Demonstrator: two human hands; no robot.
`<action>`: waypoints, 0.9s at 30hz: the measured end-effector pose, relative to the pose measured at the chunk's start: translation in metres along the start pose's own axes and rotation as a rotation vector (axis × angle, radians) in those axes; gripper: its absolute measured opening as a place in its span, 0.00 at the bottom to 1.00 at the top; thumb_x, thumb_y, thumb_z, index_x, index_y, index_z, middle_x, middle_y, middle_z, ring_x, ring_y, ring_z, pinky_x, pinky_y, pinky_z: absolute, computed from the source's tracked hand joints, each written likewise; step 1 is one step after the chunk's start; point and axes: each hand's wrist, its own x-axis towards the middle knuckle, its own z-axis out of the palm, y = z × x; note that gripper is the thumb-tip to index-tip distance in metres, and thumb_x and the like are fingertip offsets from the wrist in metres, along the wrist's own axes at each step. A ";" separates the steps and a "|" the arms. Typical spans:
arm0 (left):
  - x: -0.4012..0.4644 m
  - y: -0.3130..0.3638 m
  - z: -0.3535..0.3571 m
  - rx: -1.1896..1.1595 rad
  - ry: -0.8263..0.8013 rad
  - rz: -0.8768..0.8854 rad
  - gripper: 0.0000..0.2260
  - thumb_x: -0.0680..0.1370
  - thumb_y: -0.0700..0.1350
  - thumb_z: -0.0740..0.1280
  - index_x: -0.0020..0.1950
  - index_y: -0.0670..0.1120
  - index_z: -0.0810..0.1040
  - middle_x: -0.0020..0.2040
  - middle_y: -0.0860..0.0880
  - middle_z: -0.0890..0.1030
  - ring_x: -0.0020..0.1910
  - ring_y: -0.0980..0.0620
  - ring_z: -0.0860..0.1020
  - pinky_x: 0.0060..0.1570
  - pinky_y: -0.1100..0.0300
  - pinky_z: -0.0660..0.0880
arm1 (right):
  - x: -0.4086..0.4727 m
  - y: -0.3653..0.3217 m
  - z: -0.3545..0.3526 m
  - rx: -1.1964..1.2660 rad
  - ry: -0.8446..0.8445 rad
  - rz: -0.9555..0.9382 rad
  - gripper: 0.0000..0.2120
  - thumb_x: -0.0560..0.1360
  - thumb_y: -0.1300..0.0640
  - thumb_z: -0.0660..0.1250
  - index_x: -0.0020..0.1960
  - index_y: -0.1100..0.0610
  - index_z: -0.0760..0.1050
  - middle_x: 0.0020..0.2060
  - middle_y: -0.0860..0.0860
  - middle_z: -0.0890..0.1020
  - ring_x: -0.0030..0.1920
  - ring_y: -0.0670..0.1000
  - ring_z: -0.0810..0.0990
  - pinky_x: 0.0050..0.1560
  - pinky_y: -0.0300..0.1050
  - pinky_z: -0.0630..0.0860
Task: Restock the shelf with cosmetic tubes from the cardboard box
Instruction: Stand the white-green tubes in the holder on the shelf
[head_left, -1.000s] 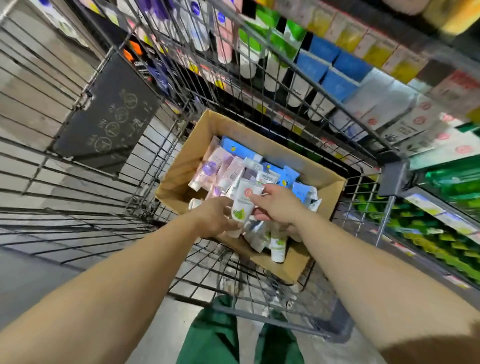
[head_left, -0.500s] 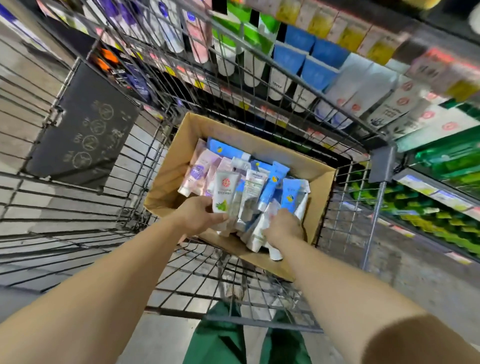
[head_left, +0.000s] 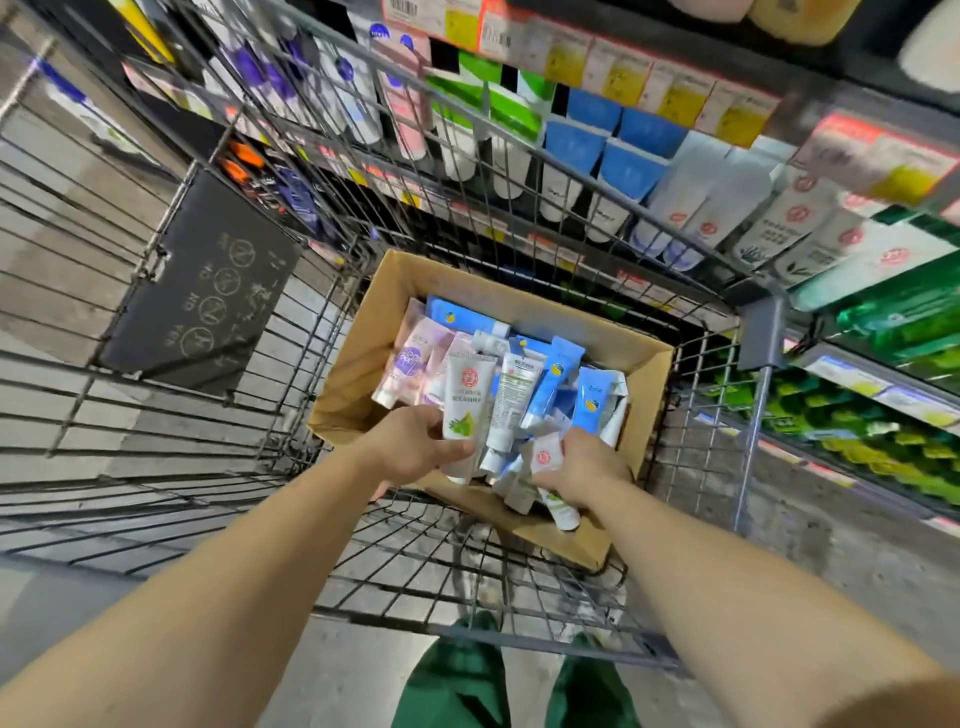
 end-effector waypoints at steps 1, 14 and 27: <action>-0.001 0.000 0.003 -0.001 -0.010 -0.005 0.10 0.75 0.54 0.71 0.50 0.49 0.79 0.46 0.53 0.83 0.44 0.58 0.80 0.41 0.66 0.75 | -0.001 0.002 -0.001 0.031 -0.001 -0.014 0.20 0.72 0.44 0.71 0.58 0.51 0.70 0.54 0.53 0.79 0.54 0.55 0.78 0.42 0.43 0.69; -0.060 0.109 0.018 -0.489 -0.237 0.062 0.14 0.81 0.46 0.64 0.63 0.40 0.69 0.56 0.38 0.77 0.54 0.37 0.81 0.47 0.46 0.78 | -0.081 0.013 -0.143 1.053 -0.102 -0.226 0.25 0.74 0.39 0.66 0.56 0.60 0.73 0.54 0.57 0.80 0.51 0.58 0.81 0.49 0.61 0.81; -0.171 0.434 0.212 -0.243 -0.476 0.619 0.14 0.81 0.44 0.63 0.67 0.46 0.72 0.53 0.42 0.83 0.45 0.44 0.81 0.43 0.51 0.79 | -0.294 0.303 -0.309 1.248 0.257 -0.362 0.17 0.76 0.54 0.69 0.63 0.54 0.72 0.54 0.52 0.84 0.53 0.56 0.83 0.52 0.53 0.81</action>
